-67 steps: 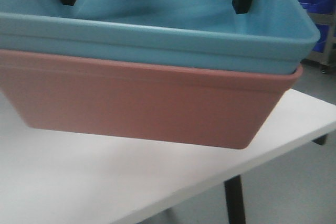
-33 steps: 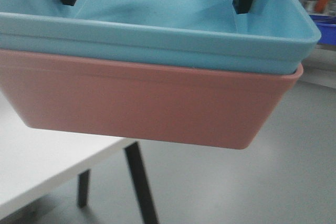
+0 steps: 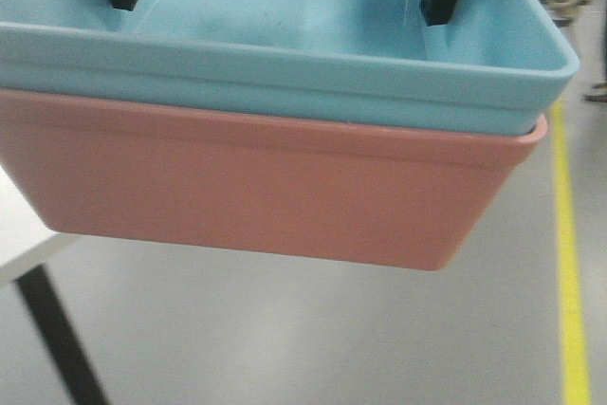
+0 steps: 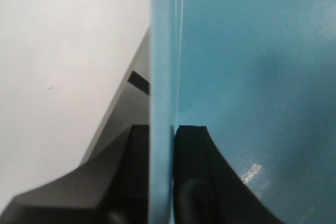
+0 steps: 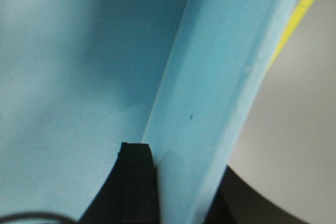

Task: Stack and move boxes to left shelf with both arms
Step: 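Hold the stacked bins with both grippers while the base drives away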

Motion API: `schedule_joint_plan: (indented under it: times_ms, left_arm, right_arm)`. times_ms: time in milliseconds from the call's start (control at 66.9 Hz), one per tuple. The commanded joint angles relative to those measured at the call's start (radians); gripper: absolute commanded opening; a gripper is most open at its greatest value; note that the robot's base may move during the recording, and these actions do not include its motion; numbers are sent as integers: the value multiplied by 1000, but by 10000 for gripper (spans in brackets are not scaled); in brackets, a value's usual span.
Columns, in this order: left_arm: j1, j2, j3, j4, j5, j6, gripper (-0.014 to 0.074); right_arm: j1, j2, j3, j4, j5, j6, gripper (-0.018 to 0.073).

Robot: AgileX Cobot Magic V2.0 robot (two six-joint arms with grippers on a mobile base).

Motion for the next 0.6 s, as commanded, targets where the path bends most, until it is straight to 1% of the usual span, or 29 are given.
schedule_joint_plan:
  times_ms: [0,583]
  left_arm:
    - [-42,-33,-41,-66,-232,-15,-3]
    - [-42,-33,-41,-66,-232,-15,-3]
  right_arm:
    - [33,-38,-50,66,-256,-19,56]
    - [33,-38,-50,66,-256,-19,56]
